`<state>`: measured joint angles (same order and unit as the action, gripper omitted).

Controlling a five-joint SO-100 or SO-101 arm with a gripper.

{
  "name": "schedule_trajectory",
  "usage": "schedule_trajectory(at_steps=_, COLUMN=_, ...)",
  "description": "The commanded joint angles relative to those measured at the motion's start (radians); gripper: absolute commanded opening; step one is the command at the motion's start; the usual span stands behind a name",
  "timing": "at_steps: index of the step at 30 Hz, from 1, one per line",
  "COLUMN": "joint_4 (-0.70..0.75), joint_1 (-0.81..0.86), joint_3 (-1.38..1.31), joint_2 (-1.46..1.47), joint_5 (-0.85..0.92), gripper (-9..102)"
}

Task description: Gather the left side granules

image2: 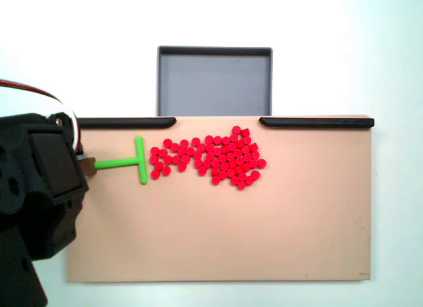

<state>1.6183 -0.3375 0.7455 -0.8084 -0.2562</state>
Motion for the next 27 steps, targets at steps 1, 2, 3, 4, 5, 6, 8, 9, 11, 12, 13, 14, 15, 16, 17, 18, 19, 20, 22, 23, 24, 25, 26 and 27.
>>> schedule_trajectory(at_steps=1, joint_4=0.003, joint_1=0.002, joint_3=0.003, joint_2=0.008, joint_5=0.012, gripper=0)
schedule_trajectory(at_steps=2, joint_4=0.003, joint_1=0.003, joint_3=0.003, joint_2=0.009, joint_5=0.012, gripper=0)
schedule_trajectory(at_steps=3, joint_4=0.003, joint_1=0.006, joint_3=0.003, joint_2=0.009, joint_5=0.012, gripper=0)
schedule_trajectory(at_steps=4, joint_4=0.003, joint_1=0.006, joint_3=0.003, joint_2=0.009, joint_5=0.009, gripper=0)
schedule_trajectory(at_steps=5, joint_4=0.003, joint_1=0.008, joint_3=0.003, joint_2=0.009, joint_5=0.006, gripper=0)
schedule_trajectory(at_steps=6, joint_4=0.003, joint_1=0.009, joint_3=0.005, joint_2=0.009, joint_5=0.003, gripper=0)
schedule_trajectory(at_steps=8, joint_4=0.003, joint_1=0.011, joint_3=0.017, joint_2=0.005, joint_5=0.002, gripper=0)
schedule_trajectory(at_steps=9, joint_4=0.003, joint_1=0.012, joint_3=0.028, joint_2=-0.002, joint_5=0.003, gripper=0)
schedule_trajectory(at_steps=11, joint_4=0.003, joint_1=0.015, joint_3=0.035, joint_2=-0.008, joint_5=0.006, gripper=0)
schedule_trajectory(at_steps=12, joint_4=0.003, joint_1=0.017, joint_3=0.035, joint_2=-0.011, joint_5=0.006, gripper=0)
schedule_trajectory(at_steps=13, joint_4=0.003, joint_1=0.018, joint_3=0.037, joint_2=-0.012, joint_5=0.006, gripper=0)
schedule_trajectory(at_steps=14, joint_4=0.003, joint_1=0.020, joint_3=0.037, joint_2=-0.014, joint_5=0.006, gripper=0)
schedule_trajectory(at_steps=15, joint_4=0.003, joint_1=0.020, joint_3=0.037, joint_2=-0.014, joint_5=0.006, gripper=0)
schedule_trajectory(at_steps=16, joint_4=0.003, joint_1=0.021, joint_3=0.037, joint_2=-0.014, joint_5=0.008, gripper=0)
schedule_trajectory(at_steps=17, joint_4=0.003, joint_1=0.023, joint_3=0.037, joint_2=-0.015, joint_5=0.008, gripper=0)
schedule_trajectory(at_steps=18, joint_4=0.003, joint_1=0.025, joint_3=0.037, joint_2=-0.015, joint_5=0.006, gripper=0)
schedule_trajectory(at_steps=19, joint_4=0.003, joint_1=0.026, joint_3=0.037, joint_2=-0.015, joint_5=0.006, gripper=0)
schedule_trajectory(at_steps=20, joint_4=0.003, joint_1=0.028, joint_3=0.037, joint_2=-0.015, joint_5=0.006, gripper=0)
schedule_trajectory(at_steps=22, joint_4=0.003, joint_1=0.029, joint_3=0.037, joint_2=-0.015, joint_5=0.006, gripper=0)
schedule_trajectory(at_steps=23, joint_4=0.003, joint_1=0.031, joint_3=0.038, joint_2=-0.015, joint_5=0.006, gripper=0)
schedule_trajectory(at_steps=24, joint_4=0.003, joint_1=0.032, joint_3=0.043, joint_2=-0.018, joint_5=0.011, gripper=0)
schedule_trajectory(at_steps=25, joint_4=0.003, joint_1=0.034, joint_3=0.052, joint_2=-0.023, joint_5=0.011, gripper=0)
schedule_trajectory(at_steps=26, joint_4=0.003, joint_1=0.034, joint_3=0.060, joint_2=-0.028, joint_5=0.014, gripper=0)
schedule_trajectory(at_steps=27, joint_4=0.003, joint_1=0.035, joint_3=0.069, joint_2=-0.034, joint_5=0.014, gripper=0)
